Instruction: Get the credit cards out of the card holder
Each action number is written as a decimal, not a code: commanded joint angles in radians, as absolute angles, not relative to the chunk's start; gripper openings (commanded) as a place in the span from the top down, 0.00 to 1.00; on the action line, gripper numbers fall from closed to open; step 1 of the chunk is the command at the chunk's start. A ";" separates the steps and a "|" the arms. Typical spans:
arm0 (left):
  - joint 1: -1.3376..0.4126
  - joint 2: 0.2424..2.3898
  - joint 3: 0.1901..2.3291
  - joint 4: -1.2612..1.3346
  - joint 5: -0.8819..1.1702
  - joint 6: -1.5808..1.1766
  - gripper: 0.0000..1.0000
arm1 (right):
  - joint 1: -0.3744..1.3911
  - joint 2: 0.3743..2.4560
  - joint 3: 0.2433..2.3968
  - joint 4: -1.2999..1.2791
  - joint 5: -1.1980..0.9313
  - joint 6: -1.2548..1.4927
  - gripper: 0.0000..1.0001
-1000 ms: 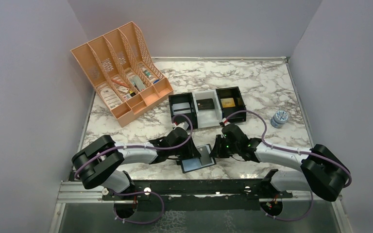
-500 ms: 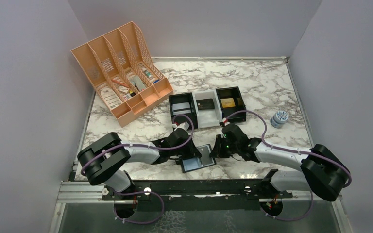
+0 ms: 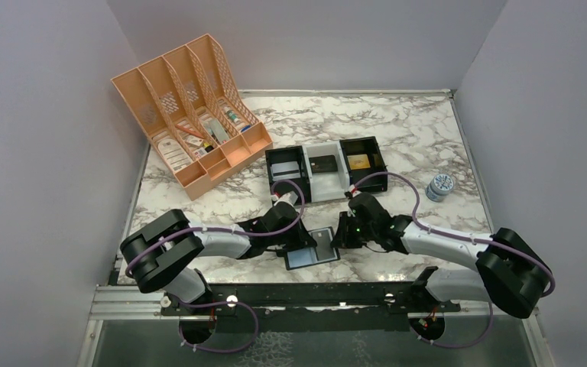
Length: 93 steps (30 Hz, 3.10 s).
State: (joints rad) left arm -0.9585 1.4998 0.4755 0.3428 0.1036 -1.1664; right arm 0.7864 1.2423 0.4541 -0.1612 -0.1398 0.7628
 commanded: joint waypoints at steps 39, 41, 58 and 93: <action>-0.966 1.487 0.477 0.306 0.072 -1.141 0.74 | 0.789 1.318 0.488 -0.155 -0.168 0.760 0.83; -0.967 1.512 0.483 0.311 0.076 -1.142 0.74 | 0.790 1.293 0.493 -0.167 -0.158 0.762 0.83; -0.967 1.543 0.482 0.317 0.077 -1.141 0.79 | 0.789 1.352 0.508 -0.182 -0.161 0.748 0.83; -0.966 1.453 0.436 0.325 0.072 -1.147 0.76 | 0.789 1.402 0.494 -0.150 -0.176 0.765 0.83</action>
